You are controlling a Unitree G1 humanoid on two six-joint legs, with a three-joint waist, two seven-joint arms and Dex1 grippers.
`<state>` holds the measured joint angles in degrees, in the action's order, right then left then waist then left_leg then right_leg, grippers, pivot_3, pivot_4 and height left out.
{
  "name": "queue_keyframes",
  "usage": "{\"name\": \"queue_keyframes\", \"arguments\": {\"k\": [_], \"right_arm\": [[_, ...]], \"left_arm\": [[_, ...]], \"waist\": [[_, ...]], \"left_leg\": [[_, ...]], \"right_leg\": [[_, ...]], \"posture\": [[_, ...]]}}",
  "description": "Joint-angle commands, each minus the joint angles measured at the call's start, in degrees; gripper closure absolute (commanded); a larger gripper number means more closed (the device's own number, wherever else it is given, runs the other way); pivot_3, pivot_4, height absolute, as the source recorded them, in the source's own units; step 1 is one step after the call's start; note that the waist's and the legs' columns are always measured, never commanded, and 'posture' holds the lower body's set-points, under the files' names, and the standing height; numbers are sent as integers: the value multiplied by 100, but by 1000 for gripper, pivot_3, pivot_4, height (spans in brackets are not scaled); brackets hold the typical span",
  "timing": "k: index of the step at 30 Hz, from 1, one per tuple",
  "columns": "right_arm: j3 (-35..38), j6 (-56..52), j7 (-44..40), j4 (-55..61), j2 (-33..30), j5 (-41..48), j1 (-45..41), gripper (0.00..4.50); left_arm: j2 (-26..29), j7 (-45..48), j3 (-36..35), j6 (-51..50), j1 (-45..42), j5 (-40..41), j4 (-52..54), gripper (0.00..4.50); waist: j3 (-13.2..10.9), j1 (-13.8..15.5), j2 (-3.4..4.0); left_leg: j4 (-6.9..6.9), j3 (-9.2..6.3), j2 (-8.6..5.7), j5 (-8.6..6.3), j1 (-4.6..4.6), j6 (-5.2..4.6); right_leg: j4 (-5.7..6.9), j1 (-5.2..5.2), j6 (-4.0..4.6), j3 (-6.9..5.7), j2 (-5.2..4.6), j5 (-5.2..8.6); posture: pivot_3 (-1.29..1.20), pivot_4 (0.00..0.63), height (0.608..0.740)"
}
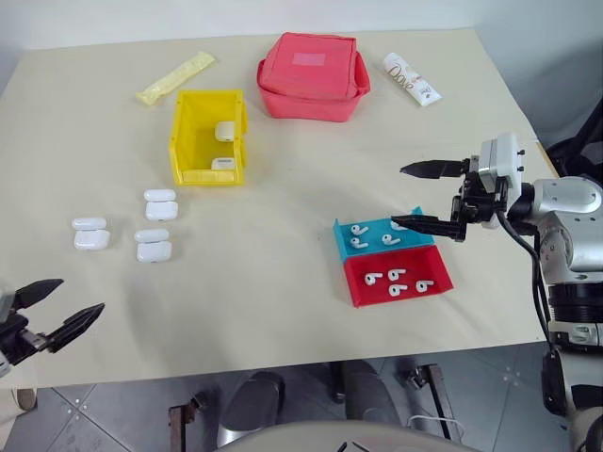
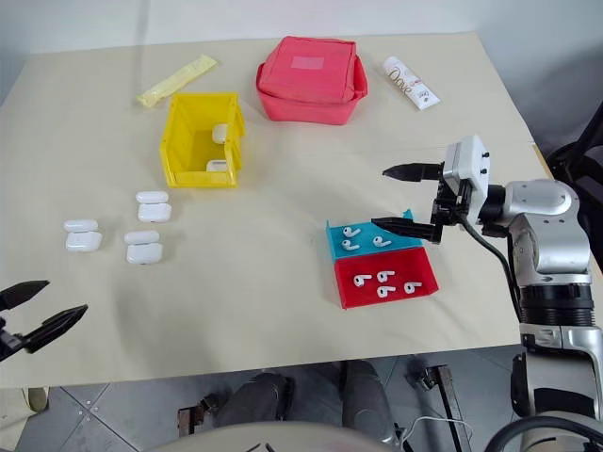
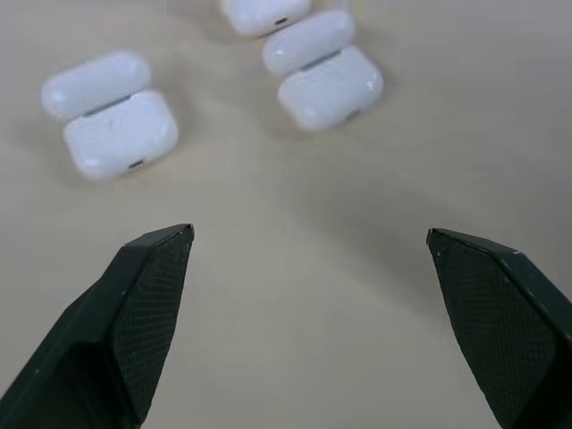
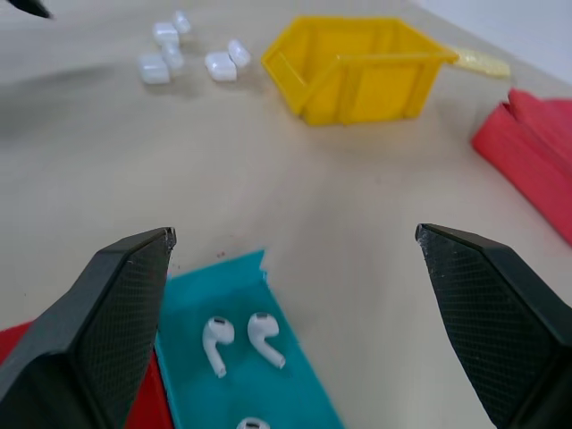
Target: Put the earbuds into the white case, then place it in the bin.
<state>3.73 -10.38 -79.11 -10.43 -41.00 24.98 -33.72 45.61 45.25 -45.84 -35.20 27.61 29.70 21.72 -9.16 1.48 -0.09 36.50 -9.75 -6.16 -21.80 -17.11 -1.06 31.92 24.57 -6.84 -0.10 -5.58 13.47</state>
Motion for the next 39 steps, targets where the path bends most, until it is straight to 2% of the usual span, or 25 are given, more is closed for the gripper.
{"name": "queue_keyframes", "arguments": {"k": [1,5,8,10,14,19,34,39], "right_arm": [[-67,-47,-315,244,42,277,-257,0],[-148,-17,-451,146,142,306,-505,0],[-185,9,-527,77,188,304,-606,0],[-200,29,-555,51,208,290,-633,0],[-222,91,-600,18,220,272,-623,0],[-216,133,-635,43,186,278,-537,0],[-185,122,-599,129,152,278,-427,0],[-185,122,-577,151,152,268,-399,0]], "left_arm": [[67,-1198,77,-1782,-521,543,1121,43],[184,-2069,385,-3390,-1450,735,1646,43],[323,-2496,753,-5036,-2464,796,1745,43],[346,-2727,980,-5653,-2950,761,1706,43],[380,-3391,1458,-5730,-3276,1001,1385,43],[309,-4448,1852,-5730,-3785,1677,852,43],[192,-8009,2246,-5730,-4677,4734,-651,43],[107,-8877,2391,-5730,-4891,5337,-1061,43]], "waist": [[3,4,-5],[10,-4,-12],[16,-6,-20],[17,-6,-22],[20,-22,-24],[20,-2,-25],[23,5,-29],[24,11,-31]], "left_leg": [[0,-1,1,0,1,0],[1,0,1,1,6,4],[1,0,4,1,5,7],[5,1,2,3,5,10],[7,9,2,4,6,11],[34,9,3,3,0,17],[57,11,-2,1,-3,19],[62,14,-5,1,-4,19]], "right_leg": [[4,1,0,10,2,0],[10,3,2,17,11,-2],[11,10,3,18,18,-2],[17,11,4,18,18,-2],[21,20,4,18,20,-2],[36,21,5,23,19,-2],[60,30,8,35,18,0],[69,34,9,37,18,0]], "posture": [[0,150,740],[0,150,740],[0,150,740],[0,150,740],[0,150,740],[0,150,740],[0,150,740],[0,150,740]]}}
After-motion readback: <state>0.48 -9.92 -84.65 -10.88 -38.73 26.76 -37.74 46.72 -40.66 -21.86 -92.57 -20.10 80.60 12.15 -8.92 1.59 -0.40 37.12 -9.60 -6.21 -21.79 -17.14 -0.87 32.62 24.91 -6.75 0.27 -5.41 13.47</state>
